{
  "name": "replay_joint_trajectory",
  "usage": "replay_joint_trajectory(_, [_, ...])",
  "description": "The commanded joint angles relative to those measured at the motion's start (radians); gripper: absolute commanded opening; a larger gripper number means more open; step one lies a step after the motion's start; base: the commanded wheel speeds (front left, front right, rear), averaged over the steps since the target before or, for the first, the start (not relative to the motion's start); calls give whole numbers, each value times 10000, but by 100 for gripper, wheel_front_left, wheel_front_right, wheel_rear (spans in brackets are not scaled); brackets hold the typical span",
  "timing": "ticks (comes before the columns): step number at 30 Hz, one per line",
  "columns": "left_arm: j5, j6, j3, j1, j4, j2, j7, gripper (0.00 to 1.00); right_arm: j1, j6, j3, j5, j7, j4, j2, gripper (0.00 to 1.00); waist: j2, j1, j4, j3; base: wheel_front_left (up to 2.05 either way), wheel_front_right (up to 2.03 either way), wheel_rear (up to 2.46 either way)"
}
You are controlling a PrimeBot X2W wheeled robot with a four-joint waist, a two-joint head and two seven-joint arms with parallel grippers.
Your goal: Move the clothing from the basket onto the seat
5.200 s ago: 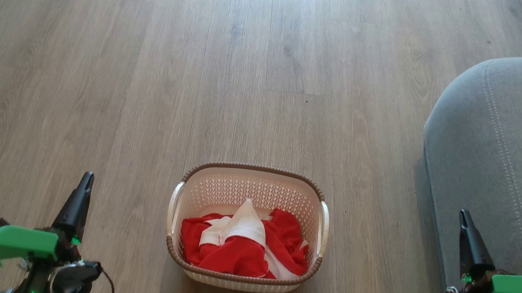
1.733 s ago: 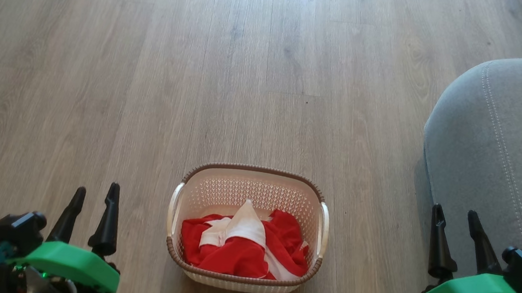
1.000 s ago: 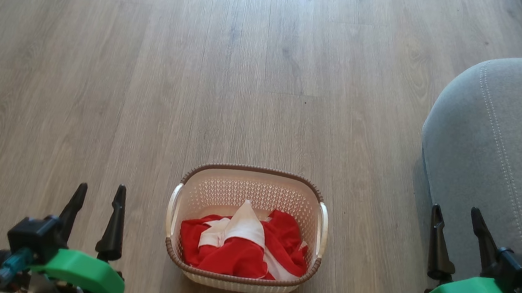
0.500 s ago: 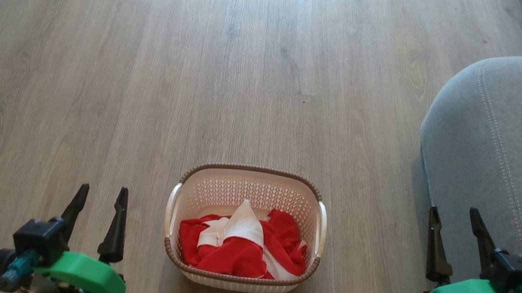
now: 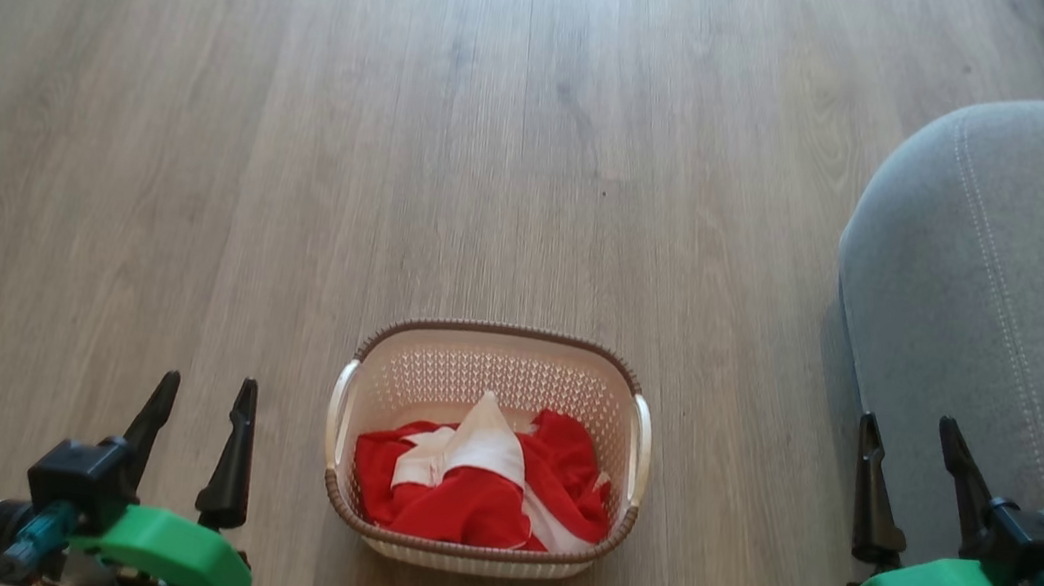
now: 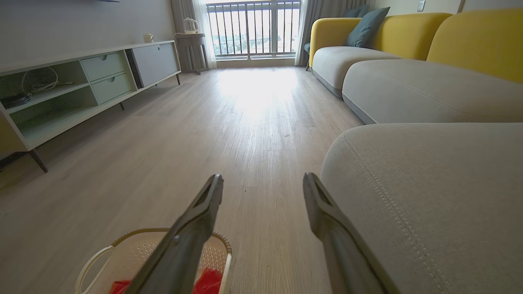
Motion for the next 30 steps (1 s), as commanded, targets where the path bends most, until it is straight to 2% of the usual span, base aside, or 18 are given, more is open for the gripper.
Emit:
replay_joint_trajectory(1, [-33, 7, 305, -354, -286, 112, -137, 100, -294, -2, 216, 15, -101, -315, -112, 100, 0, 0, -27, 75, 0, 0, 0])
replay_joint_trajectory(8, [44, -128, 300, -982, -387, 112, -137, 100, -914, -2, 199, 24, -101, -709, -112, 100, 0, 0, -191, 1477, 0, 0, 0])
replay_joint_trajectory(15, [182, -334, 183, -2576, -519, 183, -137, 100, -2269, -2, 72, 119, -101, -1342, -112, 100, 0, 0, -277, 4106, 0, 0, 0])
replay_joint_trajectory(21, [274, -430, -323, -4098, -358, 554, -138, 100, -3456, -2, 152, 271, -101, -1787, -112, 100, 0, 0, -468, 6120, 0, 0, 0])
replay_joint_trajectory(22, [302, -441, -623, -4572, -152, 616, -138, 100, -3732, -2, 172, 349, -101, -1867, -112, 100, 0, 0, -526, 6543, 0, 0, 0])
replay_joint_trajectory(26, [358, -451, -1466, -5766, 709, 618, -49, 100, -4069, -2, 198, 459, -101, -1993, -112, 100, 0, 0, -605, 7135, 0, 0, 0])
replay_joint_trajectory(30, [431, -453, -2183, -7081, 2039, 538, 644, 100, -4225, -2, 343, 600, -101, -2119, -112, 100, 0, 0, -820, 7488, 0, 0, 0])
